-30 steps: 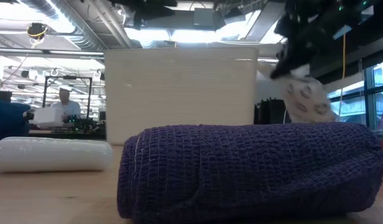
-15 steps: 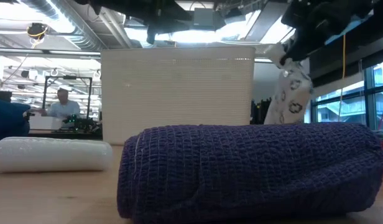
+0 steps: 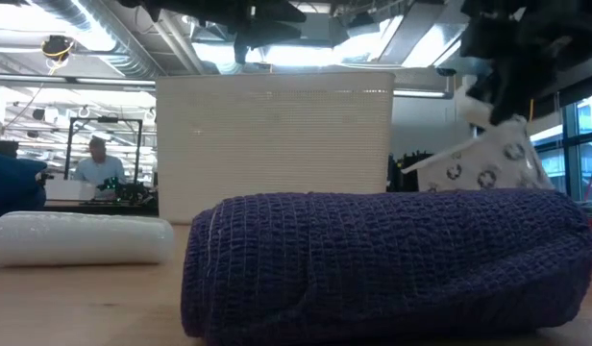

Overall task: Pick & place medical supplies in basket/bin
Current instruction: Put the top white rolled gauze into the white bin

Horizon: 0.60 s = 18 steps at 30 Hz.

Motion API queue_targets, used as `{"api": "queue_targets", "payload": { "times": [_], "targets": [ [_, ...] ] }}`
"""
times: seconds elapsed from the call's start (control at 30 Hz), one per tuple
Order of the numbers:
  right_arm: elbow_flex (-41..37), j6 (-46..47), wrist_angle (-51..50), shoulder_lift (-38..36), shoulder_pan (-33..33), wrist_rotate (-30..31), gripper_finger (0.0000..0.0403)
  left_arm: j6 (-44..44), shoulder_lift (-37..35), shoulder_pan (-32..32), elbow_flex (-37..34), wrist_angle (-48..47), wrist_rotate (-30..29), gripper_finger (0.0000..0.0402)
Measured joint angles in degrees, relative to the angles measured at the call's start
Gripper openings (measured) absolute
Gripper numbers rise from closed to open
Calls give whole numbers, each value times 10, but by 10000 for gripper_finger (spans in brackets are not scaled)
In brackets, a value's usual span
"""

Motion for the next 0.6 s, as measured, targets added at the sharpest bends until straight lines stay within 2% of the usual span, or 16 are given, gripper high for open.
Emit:
{"api": "queue_targets", "payload": {
  "times": [0.37,0.6],
  "targets": [
    [-3,11,5,11,2,34,65,-4,0,0,0,0,0,139],
    [3,11,52,10,2,32,65,64,15,-25,0,23,4,153]
  ]
}}
